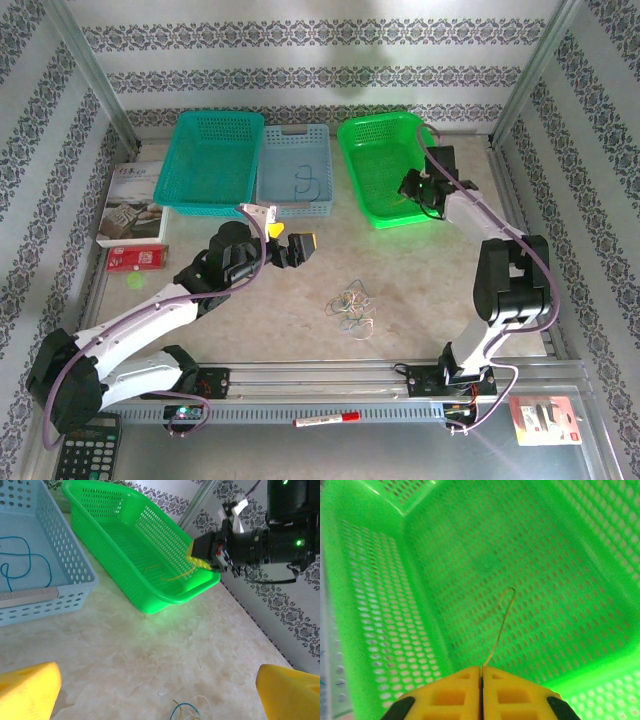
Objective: Untangle the cables
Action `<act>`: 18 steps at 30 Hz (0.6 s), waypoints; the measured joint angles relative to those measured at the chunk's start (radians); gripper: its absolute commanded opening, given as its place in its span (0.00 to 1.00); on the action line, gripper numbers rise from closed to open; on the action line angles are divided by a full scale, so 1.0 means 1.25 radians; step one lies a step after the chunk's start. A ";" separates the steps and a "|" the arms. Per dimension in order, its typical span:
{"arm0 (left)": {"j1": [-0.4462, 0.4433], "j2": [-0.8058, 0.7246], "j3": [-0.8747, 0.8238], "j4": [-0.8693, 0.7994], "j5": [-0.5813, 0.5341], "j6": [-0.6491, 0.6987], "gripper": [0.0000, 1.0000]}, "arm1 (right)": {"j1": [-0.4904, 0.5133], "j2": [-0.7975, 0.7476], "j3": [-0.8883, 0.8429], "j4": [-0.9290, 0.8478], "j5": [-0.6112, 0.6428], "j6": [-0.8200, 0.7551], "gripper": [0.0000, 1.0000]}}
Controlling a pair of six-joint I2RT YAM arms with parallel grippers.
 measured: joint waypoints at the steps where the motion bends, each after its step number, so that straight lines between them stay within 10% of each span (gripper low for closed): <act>1: 0.000 0.000 -0.001 0.000 -0.002 -0.003 1.00 | 0.000 0.009 0.025 0.001 -0.006 -0.002 0.25; 5: 0.000 0.000 -0.007 0.000 -0.013 -0.012 1.00 | 0.000 0.032 0.106 0.007 -0.025 -0.019 0.45; 18: 0.000 0.018 -0.013 0.001 -0.020 -0.031 1.00 | 0.066 -0.181 -0.039 0.011 -0.073 -0.022 0.47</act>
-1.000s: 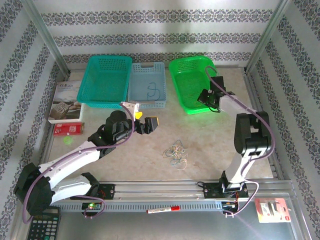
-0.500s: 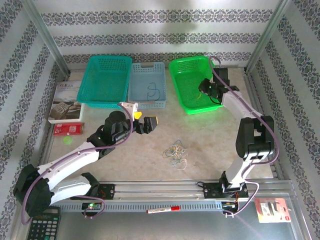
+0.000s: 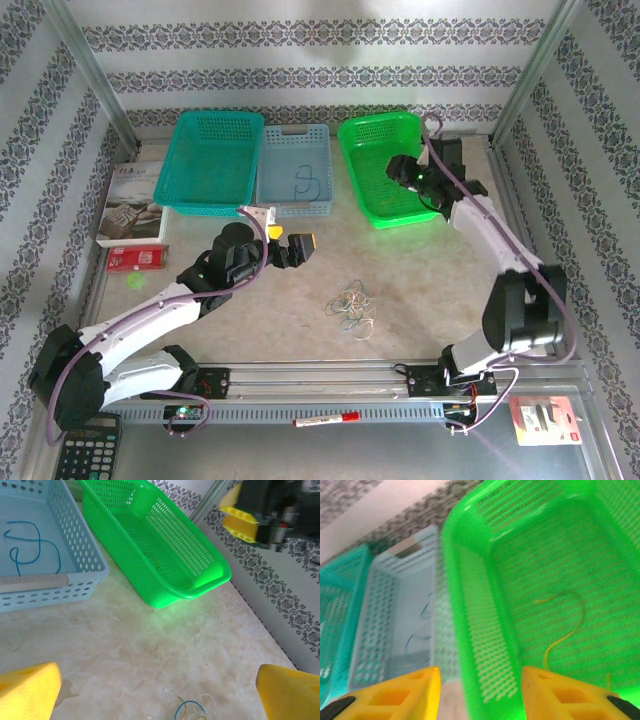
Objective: Untangle the cables
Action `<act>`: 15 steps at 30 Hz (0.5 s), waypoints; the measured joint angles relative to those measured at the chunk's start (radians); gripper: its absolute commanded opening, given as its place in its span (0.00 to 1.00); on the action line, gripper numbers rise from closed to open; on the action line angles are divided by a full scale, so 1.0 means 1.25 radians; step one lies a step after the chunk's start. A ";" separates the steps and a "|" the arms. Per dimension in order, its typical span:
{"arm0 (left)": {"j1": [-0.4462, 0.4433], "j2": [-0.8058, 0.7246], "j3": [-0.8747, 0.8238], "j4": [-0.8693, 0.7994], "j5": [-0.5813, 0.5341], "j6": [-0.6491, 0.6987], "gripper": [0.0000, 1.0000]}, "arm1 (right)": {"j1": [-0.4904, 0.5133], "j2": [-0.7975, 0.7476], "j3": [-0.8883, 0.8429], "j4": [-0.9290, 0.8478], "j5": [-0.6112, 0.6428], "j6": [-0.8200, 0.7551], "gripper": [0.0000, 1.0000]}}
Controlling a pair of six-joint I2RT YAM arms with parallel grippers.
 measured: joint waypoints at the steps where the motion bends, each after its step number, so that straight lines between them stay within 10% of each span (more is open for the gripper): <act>1: 0.000 0.001 -0.002 0.000 0.000 -0.002 1.00 | 0.022 -0.034 -0.028 0.002 0.001 0.000 0.47; 15: 0.000 -0.017 -0.062 -0.001 0.000 -0.038 1.00 | 0.394 -0.340 -0.450 -0.089 0.139 0.046 0.47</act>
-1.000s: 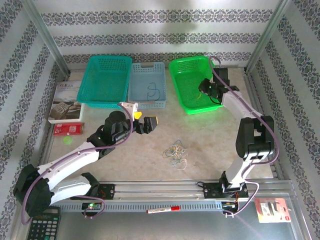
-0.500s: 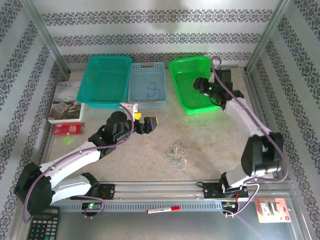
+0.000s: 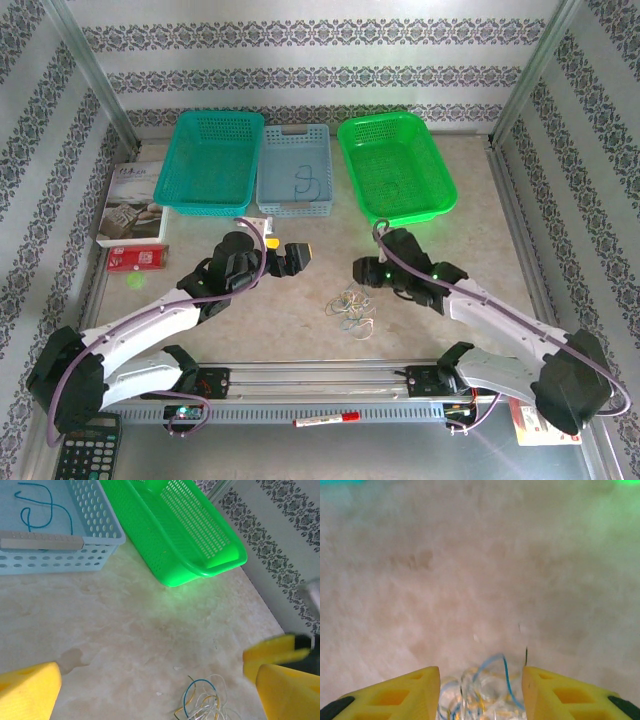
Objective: Untangle the cables
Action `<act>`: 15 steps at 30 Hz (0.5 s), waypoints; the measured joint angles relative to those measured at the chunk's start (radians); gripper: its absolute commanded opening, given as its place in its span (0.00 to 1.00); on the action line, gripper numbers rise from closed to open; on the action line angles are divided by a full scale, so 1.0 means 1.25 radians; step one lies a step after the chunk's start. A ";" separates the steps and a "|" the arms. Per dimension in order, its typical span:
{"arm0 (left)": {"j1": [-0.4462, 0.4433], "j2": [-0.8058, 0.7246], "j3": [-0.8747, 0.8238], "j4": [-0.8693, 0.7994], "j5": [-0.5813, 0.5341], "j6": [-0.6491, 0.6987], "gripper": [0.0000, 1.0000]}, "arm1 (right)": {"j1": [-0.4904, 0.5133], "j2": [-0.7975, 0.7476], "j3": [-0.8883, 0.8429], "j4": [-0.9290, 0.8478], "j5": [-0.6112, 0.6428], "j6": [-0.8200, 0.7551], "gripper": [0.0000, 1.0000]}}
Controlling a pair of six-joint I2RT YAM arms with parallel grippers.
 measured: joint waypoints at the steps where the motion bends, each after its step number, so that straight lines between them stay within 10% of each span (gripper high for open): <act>1: 0.000 -0.001 0.000 0.000 0.000 0.000 1.00 | 0.012 -0.007 -0.010 -0.006 0.008 0.006 0.47; 15: 0.000 0.000 0.000 0.000 0.000 -0.003 1.00 | 0.109 0.069 -0.053 0.042 0.044 0.105 0.45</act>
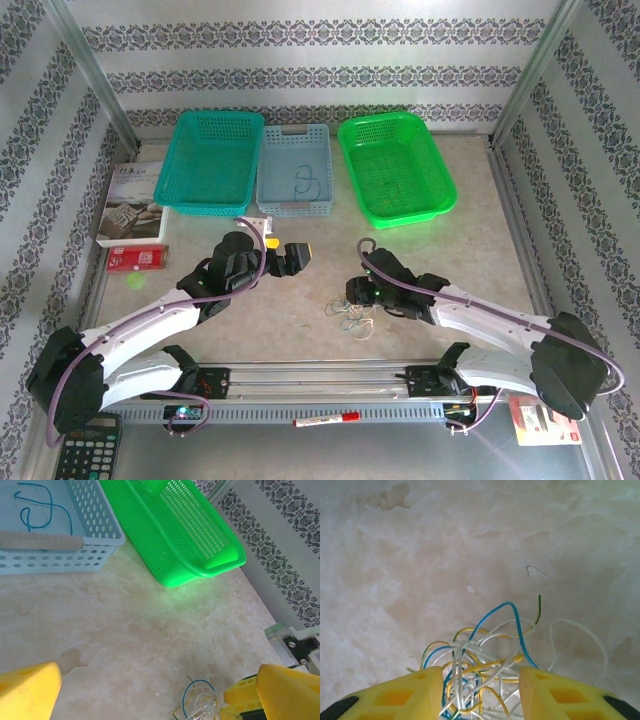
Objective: Untangle the cables
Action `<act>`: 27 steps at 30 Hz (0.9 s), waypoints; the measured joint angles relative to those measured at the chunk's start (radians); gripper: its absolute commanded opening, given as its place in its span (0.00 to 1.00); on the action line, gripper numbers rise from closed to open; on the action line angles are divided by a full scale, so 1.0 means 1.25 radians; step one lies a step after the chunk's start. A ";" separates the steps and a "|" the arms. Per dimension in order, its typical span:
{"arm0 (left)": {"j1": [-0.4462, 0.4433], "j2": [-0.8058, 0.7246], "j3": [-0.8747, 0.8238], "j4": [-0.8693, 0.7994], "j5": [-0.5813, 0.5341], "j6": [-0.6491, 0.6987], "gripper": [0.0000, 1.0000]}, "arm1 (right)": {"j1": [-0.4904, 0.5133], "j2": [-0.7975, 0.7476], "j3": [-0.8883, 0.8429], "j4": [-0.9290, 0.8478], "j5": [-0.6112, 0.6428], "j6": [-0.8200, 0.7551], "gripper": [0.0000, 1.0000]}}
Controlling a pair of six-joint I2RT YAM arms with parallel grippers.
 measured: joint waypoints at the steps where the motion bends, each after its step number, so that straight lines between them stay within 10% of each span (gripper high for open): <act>1: 0.000 0.000 0.000 0.000 0.000 0.000 1.00 | 0.000 0.010 0.000 0.008 -0.001 0.003 0.45; 17: 0.000 -0.023 0.000 -0.001 -0.007 -0.003 1.00 | -0.034 0.225 0.169 0.151 -0.085 0.002 0.44; 27: 0.000 -0.032 0.000 -0.006 -0.010 -0.006 1.00 | -0.049 -0.006 0.115 0.079 -0.059 -0.002 0.44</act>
